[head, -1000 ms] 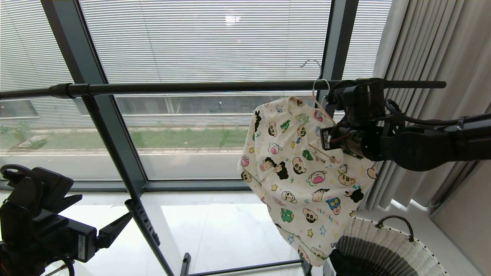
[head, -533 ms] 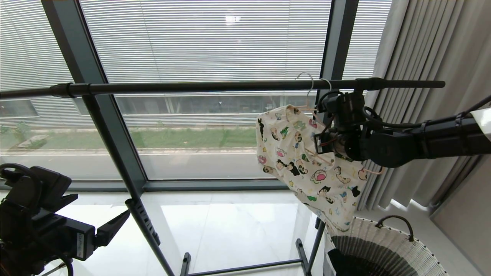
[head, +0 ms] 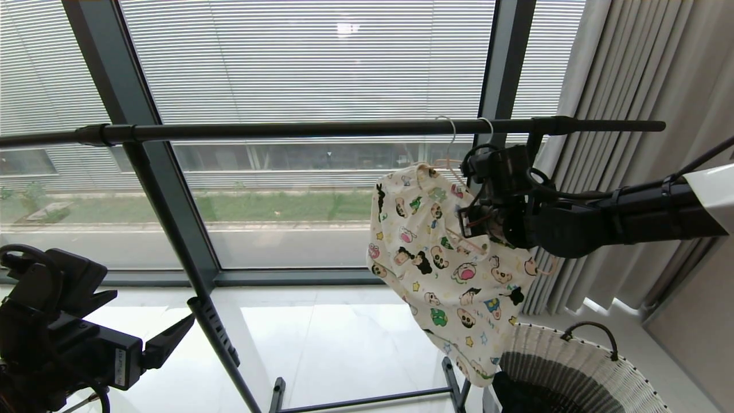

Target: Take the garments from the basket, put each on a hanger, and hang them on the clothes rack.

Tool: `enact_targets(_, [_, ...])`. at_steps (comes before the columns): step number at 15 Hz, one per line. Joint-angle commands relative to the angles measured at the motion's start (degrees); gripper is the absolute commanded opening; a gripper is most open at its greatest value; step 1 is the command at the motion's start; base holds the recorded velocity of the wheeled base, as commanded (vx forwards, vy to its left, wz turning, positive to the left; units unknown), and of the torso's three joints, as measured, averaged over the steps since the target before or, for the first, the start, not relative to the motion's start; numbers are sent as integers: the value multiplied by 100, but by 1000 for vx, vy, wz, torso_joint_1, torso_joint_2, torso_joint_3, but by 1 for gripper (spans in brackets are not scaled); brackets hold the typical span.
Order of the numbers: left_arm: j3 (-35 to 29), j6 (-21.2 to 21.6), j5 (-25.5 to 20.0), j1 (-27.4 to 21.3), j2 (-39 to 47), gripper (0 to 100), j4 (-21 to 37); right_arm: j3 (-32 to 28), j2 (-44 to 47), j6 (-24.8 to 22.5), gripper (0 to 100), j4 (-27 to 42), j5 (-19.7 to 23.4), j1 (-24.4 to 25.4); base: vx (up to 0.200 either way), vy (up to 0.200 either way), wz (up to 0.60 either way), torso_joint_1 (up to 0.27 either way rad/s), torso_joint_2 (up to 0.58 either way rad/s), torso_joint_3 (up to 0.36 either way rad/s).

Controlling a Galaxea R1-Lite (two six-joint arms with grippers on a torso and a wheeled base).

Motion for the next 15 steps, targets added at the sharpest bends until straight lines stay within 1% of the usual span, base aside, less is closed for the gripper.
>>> enact_targets(1, [1, -1, 3, 1, 7, 100, -3, 8, -15, 15, 0, 49, -1, 75, 0, 0, 0, 0, 0, 0])
enact_targets(2, [1, -1, 3, 1, 7, 100, -3, 8, -23, 33, 100, 93, -1, 101, 0, 0, 0, 0, 0, 0])
enact_targets(4, [1, -10, 3, 1, -1, 100, -3, 8, -76, 76, 100, 102, -1, 119, 0, 0, 0, 0, 0, 0])
enact_targets(7, [-25, -27, 12, 18, 7, 100, -3, 114, -639, 120, 100, 295, -1, 224, 0, 0, 0, 0, 0, 0])
enact_targets(9, [-34, -45, 12, 36, 7, 100, -3, 281, -1148, 112, 100, 638, 25, 251, 0, 0, 0, 0, 0, 0])
enact_targets(11, [-34, -62, 12, 124, 16, 100, -12, 588, -1808, 103, 100, 972, 78, 259, 0, 0, 0, 0, 0, 0])
enact_targets(13, [-34, -62, 12, 133, 25, 100, -3, 808, -2212, 103, 100, 1069, 131, 338, 0, 0, 0, 0, 0, 0])
enact_targets(15, [-34, -71, 12, 133, 25, 100, -3, 975, -2555, 76, 100, 1077, 342, 312, 0, 0, 0, 0, 0, 0])
